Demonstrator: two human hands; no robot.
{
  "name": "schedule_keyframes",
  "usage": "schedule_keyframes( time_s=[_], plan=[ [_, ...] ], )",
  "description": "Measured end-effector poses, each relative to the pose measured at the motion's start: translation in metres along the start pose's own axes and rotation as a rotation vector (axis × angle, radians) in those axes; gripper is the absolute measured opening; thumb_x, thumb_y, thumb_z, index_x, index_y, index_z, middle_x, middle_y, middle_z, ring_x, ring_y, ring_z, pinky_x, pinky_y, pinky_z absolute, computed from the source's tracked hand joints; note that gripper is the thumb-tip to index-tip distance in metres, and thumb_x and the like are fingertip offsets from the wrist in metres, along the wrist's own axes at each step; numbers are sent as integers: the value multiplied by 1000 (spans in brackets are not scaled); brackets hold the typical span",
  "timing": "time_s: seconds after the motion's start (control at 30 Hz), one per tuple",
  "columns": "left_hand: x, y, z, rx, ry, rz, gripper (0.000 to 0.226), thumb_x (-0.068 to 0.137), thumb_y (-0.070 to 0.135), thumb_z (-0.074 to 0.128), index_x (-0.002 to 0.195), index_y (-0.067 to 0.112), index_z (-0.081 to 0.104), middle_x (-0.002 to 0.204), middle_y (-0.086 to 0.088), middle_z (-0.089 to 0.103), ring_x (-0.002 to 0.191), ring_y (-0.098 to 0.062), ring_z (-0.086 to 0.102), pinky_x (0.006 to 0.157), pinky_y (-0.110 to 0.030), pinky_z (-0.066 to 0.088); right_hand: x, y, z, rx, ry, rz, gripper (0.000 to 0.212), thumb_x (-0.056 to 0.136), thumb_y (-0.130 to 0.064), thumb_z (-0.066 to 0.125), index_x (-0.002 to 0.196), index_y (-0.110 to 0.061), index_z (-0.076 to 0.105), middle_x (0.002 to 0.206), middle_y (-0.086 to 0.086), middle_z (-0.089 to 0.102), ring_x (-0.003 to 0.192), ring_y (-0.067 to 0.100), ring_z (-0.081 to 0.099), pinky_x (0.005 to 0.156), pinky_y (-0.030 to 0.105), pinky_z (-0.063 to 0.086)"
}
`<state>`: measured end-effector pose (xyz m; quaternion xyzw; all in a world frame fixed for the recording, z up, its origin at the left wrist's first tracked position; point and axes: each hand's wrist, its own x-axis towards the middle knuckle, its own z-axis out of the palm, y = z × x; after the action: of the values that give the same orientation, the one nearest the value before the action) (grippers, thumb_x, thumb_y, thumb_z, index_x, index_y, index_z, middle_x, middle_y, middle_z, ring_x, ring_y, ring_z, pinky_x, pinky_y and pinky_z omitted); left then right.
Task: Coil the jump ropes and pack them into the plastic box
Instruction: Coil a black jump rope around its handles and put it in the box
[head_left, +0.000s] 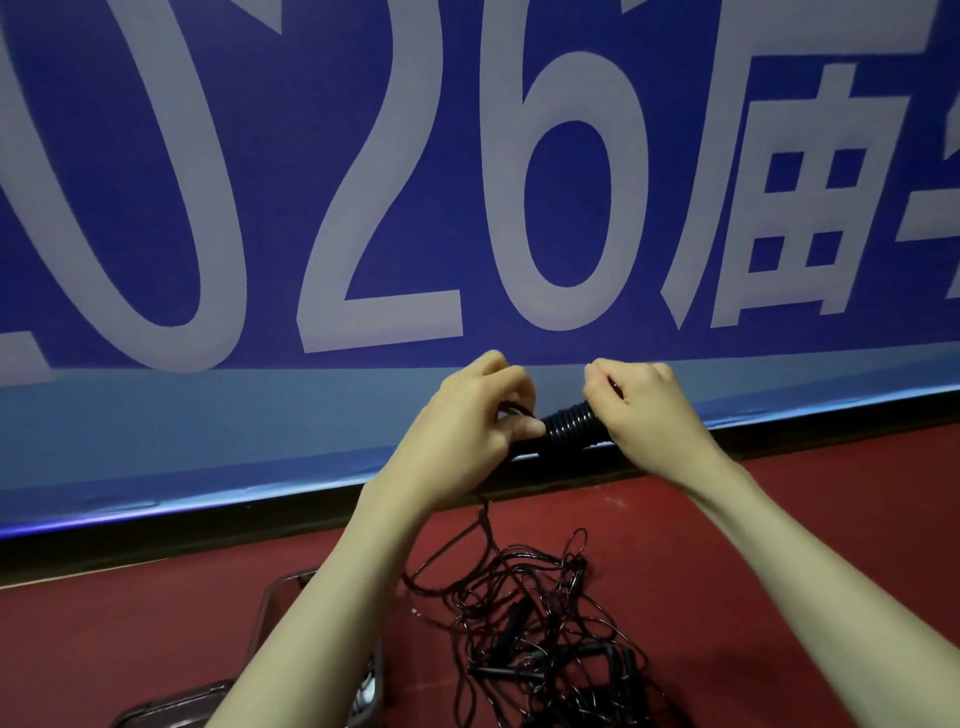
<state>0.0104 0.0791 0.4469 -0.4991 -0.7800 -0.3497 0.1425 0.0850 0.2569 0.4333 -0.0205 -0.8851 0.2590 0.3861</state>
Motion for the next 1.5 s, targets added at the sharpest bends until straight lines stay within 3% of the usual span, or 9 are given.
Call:
schedule_keyframes(
  time_s=[0.2,0.3,0.37,0.57,0.7,0.9,1.27,1.4,1.5],
  plan=[
    [-4,-7,-2,-138,-440,-258,33,95,35,59,127,32,57,113,8,66,101,-8,62,90,-25,48,-5,3,-4,108,-86,-104,42,94,-29,44,58,-8,39,49,-5,31,49,11,30,49,24,23],
    [-10,-13,-9,-220,-554,-278,20,90,44,59,100,33,71,91,5,71,84,-11,62,86,-33,48,-11,-2,2,206,-84,-131,48,92,-36,45,63,2,49,50,-5,35,49,8,33,49,19,26],
    [-11,-14,-12,-244,-523,-269,20,91,41,60,81,27,69,75,3,63,70,-12,54,73,-30,43,-12,-3,8,290,-61,-106,50,90,-43,42,64,-2,53,53,-3,41,52,7,36,52,22,29],
    [-8,-11,-9,-80,-329,-235,32,89,39,65,86,7,68,77,-16,65,61,-15,50,61,-29,40,0,2,10,336,-181,88,36,87,-45,53,68,-16,62,68,8,57,60,12,48,55,19,38],
    [-11,-4,-3,-9,-299,-204,28,88,44,64,73,21,64,61,2,57,55,-14,47,56,-28,38,-4,11,16,323,-188,178,58,94,-48,54,64,1,48,57,4,37,52,13,35,53,26,31],
    [-10,8,-8,-91,-263,-150,51,92,38,61,49,19,41,50,3,34,47,-15,28,49,-28,24,-13,1,14,414,-41,169,45,84,-37,48,53,-4,46,50,-1,36,48,10,34,49,23,27],
    [-14,10,-12,-892,-357,-278,42,79,40,54,45,18,67,50,6,61,46,-3,55,53,-13,42,-10,-25,3,678,-90,58,46,90,-26,49,56,5,46,48,-2,37,46,8,36,45,19,31],
    [-12,-1,3,-1175,-305,-392,44,87,42,62,69,3,55,46,4,46,36,-4,39,39,-14,34,-5,-31,2,794,-25,96,42,89,-25,51,56,3,50,49,0,40,45,10,40,46,20,35],
    [-4,2,18,-1337,-223,-419,34,89,42,48,75,12,51,49,7,37,41,-2,29,41,-14,24,3,-27,2,810,99,181,39,86,-29,54,52,-11,54,49,4,45,44,20,47,46,27,38]
  ],
)
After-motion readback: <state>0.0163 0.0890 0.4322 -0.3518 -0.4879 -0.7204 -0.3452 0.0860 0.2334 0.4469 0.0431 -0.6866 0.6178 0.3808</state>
